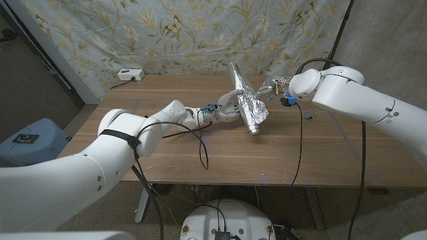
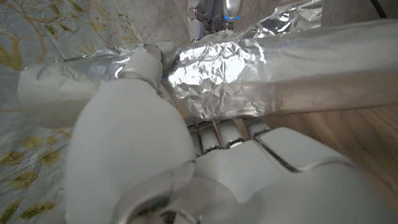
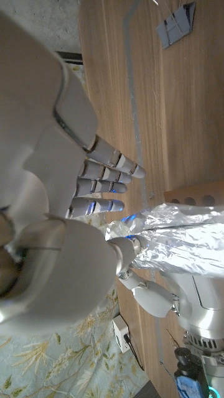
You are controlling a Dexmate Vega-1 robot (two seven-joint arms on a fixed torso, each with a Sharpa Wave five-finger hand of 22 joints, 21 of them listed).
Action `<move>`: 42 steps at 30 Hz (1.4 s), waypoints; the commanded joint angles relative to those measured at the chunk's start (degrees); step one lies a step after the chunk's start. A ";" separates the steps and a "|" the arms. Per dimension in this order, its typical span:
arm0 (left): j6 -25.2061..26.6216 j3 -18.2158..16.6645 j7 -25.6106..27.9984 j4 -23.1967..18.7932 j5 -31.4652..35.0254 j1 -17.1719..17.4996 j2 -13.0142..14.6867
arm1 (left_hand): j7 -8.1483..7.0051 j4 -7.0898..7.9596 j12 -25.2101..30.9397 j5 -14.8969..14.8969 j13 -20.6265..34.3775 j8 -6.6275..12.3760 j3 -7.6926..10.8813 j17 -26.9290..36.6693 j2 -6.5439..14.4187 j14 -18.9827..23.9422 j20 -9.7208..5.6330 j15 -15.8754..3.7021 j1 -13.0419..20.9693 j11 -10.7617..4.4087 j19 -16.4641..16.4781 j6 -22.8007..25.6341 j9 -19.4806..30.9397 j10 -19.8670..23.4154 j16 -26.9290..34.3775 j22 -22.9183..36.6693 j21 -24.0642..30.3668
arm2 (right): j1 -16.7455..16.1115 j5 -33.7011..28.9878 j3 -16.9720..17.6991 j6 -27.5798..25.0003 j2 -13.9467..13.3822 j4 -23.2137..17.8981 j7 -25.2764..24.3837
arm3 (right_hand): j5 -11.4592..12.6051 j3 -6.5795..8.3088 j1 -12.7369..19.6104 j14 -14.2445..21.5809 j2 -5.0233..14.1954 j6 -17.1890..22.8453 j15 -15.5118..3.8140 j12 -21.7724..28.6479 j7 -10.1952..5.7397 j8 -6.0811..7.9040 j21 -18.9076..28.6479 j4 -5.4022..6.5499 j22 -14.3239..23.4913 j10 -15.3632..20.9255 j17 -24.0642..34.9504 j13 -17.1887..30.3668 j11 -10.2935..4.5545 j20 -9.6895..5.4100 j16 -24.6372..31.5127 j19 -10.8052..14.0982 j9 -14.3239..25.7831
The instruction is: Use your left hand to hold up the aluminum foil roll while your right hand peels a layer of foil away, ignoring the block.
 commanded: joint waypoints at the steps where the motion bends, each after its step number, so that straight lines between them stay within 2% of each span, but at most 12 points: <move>1: -2.87 -1.22 -0.79 0.45 1.48 0.38 -1.00 | 1.51 5.31 -1.11 -0.88 -0.83 3.31 4.47 -0.20 4.38 -1.14 0.35 0.76 -6.02 0.57 -0.61 -2.58 0.00 -1.89 -0.82 -0.06 0.40 | 1.55 -0.48 -1.91 -0.90 0.67 0.90 0.20 | 0.07 -0.53 0.48 1.13 0.56 1.30 -0.28 0.71 3.53 0.01 0.62 0.10 0.29 1.31 0.36 0.30 0.13 -0.20 0.63 0.93 0.22; 2: -3.05 -1.28 -0.94 0.48 1.71 0.40 -1.06 | 1.78 5.37 -1.37 -1.02 -1.01 2.81 4.39 -0.27 4.33 -1.26 0.43 0.81 -6.30 1.04 -0.66 -3.34 -0.20 -2.32 -0.95 -0.09 0.42 | 1.73 -0.59 -2.17 -1.08 0.82 1.04 0.16 | 0.07 -0.59 0.52 1.52 0.62 1.53 -0.20 0.85 3.53 0.07 0.68 0.10 0.30 1.66 0.44 0.36 0.13 -0.08 0.83 1.10 0.23; 3: -2.93 -1.46 -0.83 0.52 1.81 0.38 -1.14 | 2.11 5.61 -1.99 -1.28 -1.52 1.23 4.37 -0.46 4.44 -2.14 0.82 1.37 -7.06 1.38 -1.08 -5.13 -0.99 -3.25 -1.49 -0.13 0.40 | 1.93 -0.70 -2.46 -1.28 0.98 1.18 0.16 | 0.07 -0.60 0.54 1.64 0.64 1.63 -0.32 0.87 3.53 0.09 0.71 0.10 0.30 1.72 0.47 0.38 0.14 -0.10 0.90 1.19 0.23; 8: -2.45 -2.17 -0.58 0.49 2.23 0.50 -1.36 | 2.46 5.51 -2.57 -1.46 -2.32 -0.86 4.87 -1.02 4.63 -2.61 1.06 1.71 -7.66 1.64 -1.42 -6.77 -2.24 -3.90 -2.24 -0.23 0.45 | 2.43 -1.22 -3.51 -1.69 1.51 1.61 -0.10 | 0.09 -0.70 0.66 1.91 0.77 1.93 -0.42 0.90 3.51 0.14 0.83 0.08 0.31 1.85 0.67 0.50 0.15 -0.14 1.12 1.56 0.26; 19: -2.27 -2.56 -1.21 0.33 2.91 0.78 -1.43 | 2.34 5.63 -3.35 -1.80 -3.15 -3.15 5.26 -1.92 4.52 -4.25 1.47 2.60 -9.11 2.20 -1.81 -7.37 -3.94 -5.26 -3.80 -0.35 0.57 | 2.36 -1.26 -4.26 -3.20 2.91 1.99 -1.49 | 0.12 -0.94 0.76 2.11 0.97 2.00 -0.36 0.88 3.52 0.02 0.86 0.11 0.33 1.87 1.06 0.71 0.15 -0.04 1.43 1.78 0.31; 24: -2.65 -2.47 -2.06 0.31 3.20 0.92 -1.39 | 1.46 5.59 -5.41 -2.29 -4.46 -6.03 5.66 -3.50 4.49 -7.18 1.69 3.95 -10.52 3.11 -2.45 -9.64 -5.56 -9.20 -6.37 -0.39 0.77 | 2.51 -1.28 -4.76 -3.32 3.24 2.06 -1.99 | 0.11 -1.13 0.67 2.56 1.02 2.11 -0.39 0.95 3.53 0.00 0.95 0.20 0.33 2.03 1.29 0.82 0.15 0.13 1.74 2.08 0.35; 28: -2.80 -2.20 -2.73 0.25 3.50 0.92 -1.23 | 0.79 5.56 -5.96 -2.51 -4.87 -6.66 5.74 -3.96 4.52 -7.96 1.91 4.29 -10.93 3.61 -2.92 -10.01 -5.96 -10.09 -7.08 -0.41 0.73 | 2.86 -1.97 -5.70 -3.86 3.63 1.97 -2.88 | 0.10 -1.32 0.51 3.18 1.23 2.39 -0.43 1.21 3.52 0.04 1.08 0.37 0.35 2.61 1.59 0.98 0.03 -0.10 2.16 2.51 0.41; 31: -2.72 -1.84 -3.28 0.20 3.76 0.82 -1.10 | -0.26 5.64 -6.45 -2.76 -5.29 -7.52 5.79 -4.40 4.68 -8.51 2.14 4.68 -11.43 3.36 -3.25 -11.03 -6.33 -10.82 -7.68 -0.42 0.76 | 2.63 -2.20 -5.71 -4.25 4.12 2.02 -3.88 | 0.09 -1.58 0.40 4.07 1.48 3.54 -0.59 1.90 3.48 0.38 1.27 0.48 0.38 3.94 2.14 1.30 -0.08 -0.15 2.80 3.14 0.56; 32: -2.74 -1.84 -3.50 0.20 3.72 0.83 -1.07 | -0.48 5.64 -6.53 -2.80 -5.35 -7.59 5.79 -4.46 4.69 -8.54 2.11 4.74 -11.50 3.43 -3.22 -11.04 -6.38 -10.96 -7.74 -0.43 0.79 | 2.66 -2.70 -6.08 -4.24 4.30 2.03 -4.49 | 0.10 -1.61 0.39 4.40 1.70 4.12 -0.79 2.05 3.43 0.58 1.34 0.54 0.39 4.14 2.36 1.41 -0.27 -0.18 3.04 3.35 0.63; 36: -2.82 -1.70 -3.79 0.22 3.75 0.77 -0.94 | -3.33 5.80 -7.40 -3.28 -5.97 -8.64 5.73 -5.04 4.90 -9.29 2.39 5.56 -12.40 4.08 -3.73 -12.21 -6.85 -12.35 -8.54 -0.46 0.81 | 2.55 -3.09 -6.41 -4.18 4.56 2.05 -5.35 | 0.25 -1.40 1.10 5.57 2.81 8.20 -1.69 3.21 3.29 1.98 1.70 0.40 0.47 5.75 3.59 2.08 -0.52 -0.55 4.13 4.54 1.12; 39: -2.97 -1.58 -3.91 0.23 3.81 0.75 -0.83 | -3.70 5.78 -7.79 -3.43 -6.18 -8.90 5.74 -5.26 4.95 -9.63 2.51 5.73 -12.64 4.42 -3.86 -12.40 -7.01 -12.97 -8.83 -0.48 0.84 | 2.05 -3.07 -6.08 -3.81 4.71 2.19 -5.87 | 0.41 -0.99 1.90 6.06 3.53 11.32 -2.28 3.63 3.19 3.10 1.82 0.24 0.51 5.84 4.43 2.54 -1.04 -0.26 4.78 4.96 1.55; 42: -2.90 -1.66 -3.84 0.25 3.69 0.83 -0.78 | -5.18 5.72 -8.20 -3.65 -6.49 -9.17 5.77 -5.56 5.02 -9.87 2.65 6.03 -12.94 4.57 -3.99 -12.41 -7.25 -13.41 -9.10 -0.49 0.89 | 1.93 -3.08 -6.02 -3.31 4.66 2.29 -5.95 | 0.43 -0.87 2.33 6.46 3.58 12.58 -2.53 4.10 3.28 3.52 2.07 0.15 0.54 6.36 4.98 2.83 -1.48 -0.28 5.24 5.66 1.86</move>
